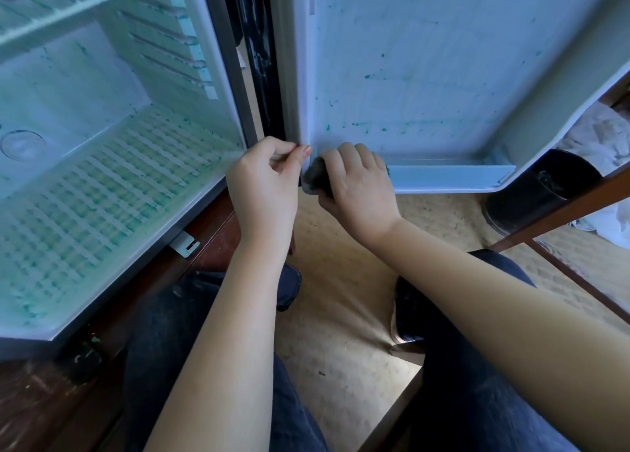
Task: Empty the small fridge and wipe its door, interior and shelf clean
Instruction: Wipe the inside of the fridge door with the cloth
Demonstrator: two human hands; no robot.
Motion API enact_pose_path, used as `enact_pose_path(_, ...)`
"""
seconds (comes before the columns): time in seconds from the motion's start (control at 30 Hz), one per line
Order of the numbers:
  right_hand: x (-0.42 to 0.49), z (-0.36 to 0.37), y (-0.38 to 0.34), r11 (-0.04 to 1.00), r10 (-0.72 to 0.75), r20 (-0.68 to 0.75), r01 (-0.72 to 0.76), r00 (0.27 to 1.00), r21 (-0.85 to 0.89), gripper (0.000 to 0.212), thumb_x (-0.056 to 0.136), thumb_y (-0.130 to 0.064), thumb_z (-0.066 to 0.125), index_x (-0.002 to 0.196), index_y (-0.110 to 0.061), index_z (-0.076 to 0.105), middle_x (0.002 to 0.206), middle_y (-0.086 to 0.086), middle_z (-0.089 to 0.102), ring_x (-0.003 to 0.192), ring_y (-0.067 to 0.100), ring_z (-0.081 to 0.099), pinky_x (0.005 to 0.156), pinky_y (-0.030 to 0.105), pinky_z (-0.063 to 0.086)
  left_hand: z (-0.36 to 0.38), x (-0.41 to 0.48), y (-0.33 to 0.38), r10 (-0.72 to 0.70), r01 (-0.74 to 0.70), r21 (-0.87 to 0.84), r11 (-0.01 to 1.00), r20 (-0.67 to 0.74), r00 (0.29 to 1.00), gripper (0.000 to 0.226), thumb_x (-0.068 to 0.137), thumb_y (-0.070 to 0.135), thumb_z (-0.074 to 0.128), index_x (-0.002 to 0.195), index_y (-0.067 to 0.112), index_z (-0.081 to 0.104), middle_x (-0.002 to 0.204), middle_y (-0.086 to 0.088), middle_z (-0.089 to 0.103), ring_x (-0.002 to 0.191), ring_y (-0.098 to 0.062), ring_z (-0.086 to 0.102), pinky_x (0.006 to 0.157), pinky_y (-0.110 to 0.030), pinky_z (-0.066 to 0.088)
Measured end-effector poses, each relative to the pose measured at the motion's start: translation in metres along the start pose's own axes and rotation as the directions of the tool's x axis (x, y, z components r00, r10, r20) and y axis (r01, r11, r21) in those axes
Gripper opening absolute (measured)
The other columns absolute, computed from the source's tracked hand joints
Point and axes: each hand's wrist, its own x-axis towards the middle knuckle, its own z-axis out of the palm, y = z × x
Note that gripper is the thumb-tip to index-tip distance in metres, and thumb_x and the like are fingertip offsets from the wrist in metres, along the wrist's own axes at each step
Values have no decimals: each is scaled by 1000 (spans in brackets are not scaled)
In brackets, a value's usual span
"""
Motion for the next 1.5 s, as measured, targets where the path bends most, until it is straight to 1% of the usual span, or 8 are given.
enact_pose_path(0.23, -1, 2, 4, 999, -22, -75, 24, 997, 35, 30, 75, -34, 72, 85, -7, 63, 71, 7, 54, 64, 27, 51, 58, 33, 35, 3, -2, 0, 5, -5, -1, 1000, -23, 1000, 11, 83, 19, 74, 79, 8, 72, 69, 13, 64, 60, 9, 59, 61, -3, 39)
enact_pose_path(0.4, 1, -2, 3, 994, 8, 35, -12, 999, 107, 38, 77, -43, 64, 91, -7, 63, 77, 8, 57, 70, 28, 54, 61, 35, 41, 2, -1, 0, -5, 4, -13, 1000, -14, 1000, 12, 84, 20, 74, 79, 9, 72, 68, 12, 65, 62, -2, 64, 62, -5, 42)
enact_pose_path(0.6, -44, -36, 23, 910, -8, -26, 18, 1000, 415, 33, 85, -4, 70, 117, -3, 66, 115, 13, 62, 100, 32, 59, 86, 40, 49, 4, -1, -1, 1, -1, 5, 1000, 3, 1000, 15, 85, 24, 74, 81, 10, 72, 71, 7, 68, 66, -8, 65, 60, -14, 48)
enact_pose_path(0.83, -85, -36, 1, 714, 338, 340, -475, 877, 514, 51, 76, -7, 73, 124, -11, 56, 111, 8, 49, 95, 16, 49, 75, 24, 46, 1, -5, -2, 15, -17, 47, 999, 45, 999, 13, 88, 25, 70, 84, 12, 72, 73, 10, 66, 68, -7, 64, 60, -8, 45)
enact_pose_path(0.93, -59, -29, -11, 663, 487, 245, -537, 839, 521, 41, 70, -6, 75, 108, -8, 59, 104, 6, 59, 95, 19, 52, 71, 26, 41, -3, -5, -4, 47, -52, 81, 995, 56, 997, 15, 88, 27, 70, 85, 12, 71, 74, 12, 65, 64, -3, 60, 59, -5, 42)
enact_pose_path(1.13, -40, 7, -33, 816, 457, -57, -394, 887, 423, 27, 66, -1, 72, 92, -9, 73, 91, 4, 68, 89, 23, 49, 71, 34, 48, 9, 5, -10, 48, -58, 146, 988, 76, 996, 37, 82, 50, 67, 76, 14, 61, 66, 4, 63, 60, -8, 59, 57, -21, 46)
enact_pose_path(1.37, -55, 12, -29, 886, 359, -95, -307, 929, 348, 24, 79, -5, 66, 101, -8, 74, 102, 5, 69, 90, 26, 51, 76, 35, 50, 14, 19, -7, 111, -130, 363, 923, 75, 991, 36, 81, 46, 61, 63, 15, 53, 58, 3, 56, 54, -17, 50, 46, -26, 26)
enact_pose_path(1.5, -51, 14, -37, 853, 442, -87, -388, 893, 348, 24, 77, -3, 65, 98, -9, 75, 98, 4, 70, 83, 26, 51, 67, 35, 50, 16, 19, -7, 118, -143, 334, 932, 93, 989, 35, 81, 40, 61, 60, 13, 52, 56, 2, 55, 51, -18, 50, 45, -31, 36)
